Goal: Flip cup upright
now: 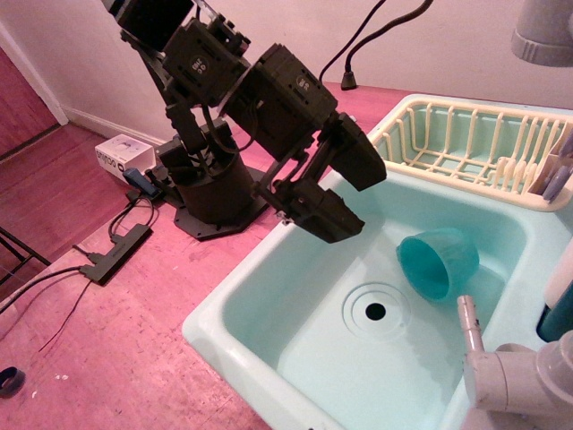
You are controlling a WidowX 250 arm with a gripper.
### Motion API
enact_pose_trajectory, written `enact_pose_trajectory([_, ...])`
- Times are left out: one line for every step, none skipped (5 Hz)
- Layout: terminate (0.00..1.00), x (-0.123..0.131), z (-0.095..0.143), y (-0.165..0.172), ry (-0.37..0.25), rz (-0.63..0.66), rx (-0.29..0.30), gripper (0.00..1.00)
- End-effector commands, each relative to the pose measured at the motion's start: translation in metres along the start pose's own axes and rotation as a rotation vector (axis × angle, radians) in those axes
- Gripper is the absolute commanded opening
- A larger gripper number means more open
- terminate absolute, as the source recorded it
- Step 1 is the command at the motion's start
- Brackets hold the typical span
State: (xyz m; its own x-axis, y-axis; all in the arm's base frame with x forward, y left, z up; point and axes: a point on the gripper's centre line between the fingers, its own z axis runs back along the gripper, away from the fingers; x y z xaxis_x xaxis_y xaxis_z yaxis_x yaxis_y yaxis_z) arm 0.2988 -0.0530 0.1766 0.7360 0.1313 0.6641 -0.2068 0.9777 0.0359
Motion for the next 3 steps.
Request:
enact_pose_trajectory([0.0,0.0,0.0,0.0,0.0,0.0,0.0,1.0])
enact_pose_trajectory([0.0,0.018,-0.012,0.004,0.016,-0.139,-0.05,1.0])
enact_pose_trajectory([0.0,0.02,-0.026,0.002,0.012,-0.186,-0.082,1.0])
